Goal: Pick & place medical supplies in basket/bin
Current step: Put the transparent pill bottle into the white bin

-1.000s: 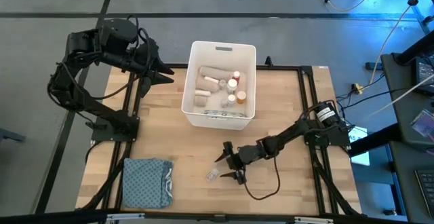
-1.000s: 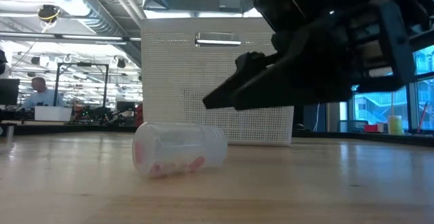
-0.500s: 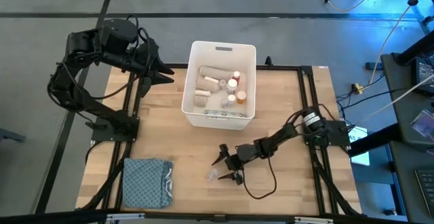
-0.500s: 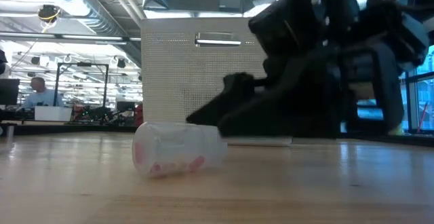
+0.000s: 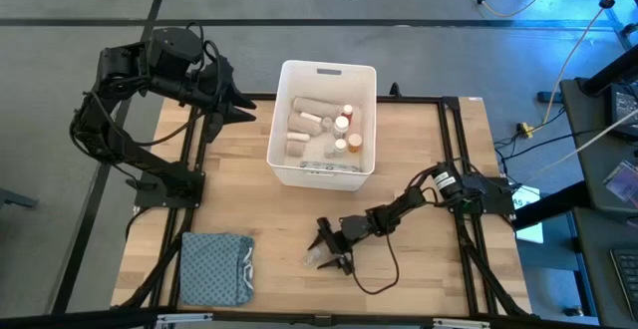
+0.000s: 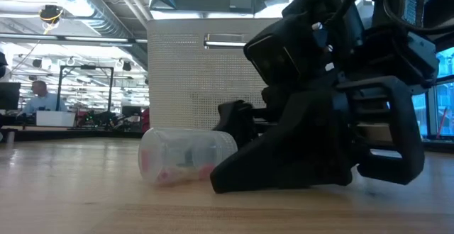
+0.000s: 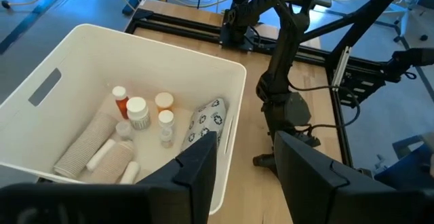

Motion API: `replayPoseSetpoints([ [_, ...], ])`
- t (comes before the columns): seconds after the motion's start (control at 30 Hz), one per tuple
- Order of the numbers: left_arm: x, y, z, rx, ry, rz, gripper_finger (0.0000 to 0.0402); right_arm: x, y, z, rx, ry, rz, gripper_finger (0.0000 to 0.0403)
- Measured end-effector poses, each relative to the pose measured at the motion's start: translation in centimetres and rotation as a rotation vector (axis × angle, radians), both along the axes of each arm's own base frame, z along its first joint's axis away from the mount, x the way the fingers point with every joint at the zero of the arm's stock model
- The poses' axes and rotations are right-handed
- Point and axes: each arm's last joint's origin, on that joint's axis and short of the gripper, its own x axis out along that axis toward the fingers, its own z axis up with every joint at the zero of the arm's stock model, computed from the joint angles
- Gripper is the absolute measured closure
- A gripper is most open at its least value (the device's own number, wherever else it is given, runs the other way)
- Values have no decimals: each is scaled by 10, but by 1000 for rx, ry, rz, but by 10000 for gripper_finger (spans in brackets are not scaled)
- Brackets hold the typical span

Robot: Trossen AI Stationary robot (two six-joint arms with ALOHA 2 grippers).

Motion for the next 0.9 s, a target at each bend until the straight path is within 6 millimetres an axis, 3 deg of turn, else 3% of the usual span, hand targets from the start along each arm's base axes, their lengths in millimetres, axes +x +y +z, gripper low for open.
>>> replayPoseSetpoints([
  [0.63, 0, 0, 0, 10, 0, -7, 260, 1, -2, 0, 53, 27, -42, 197],
  [0.9, 0, 0, 0, 16, 0, -11, 260, 1, -3, 10, 124, 56, -77, 253],
])
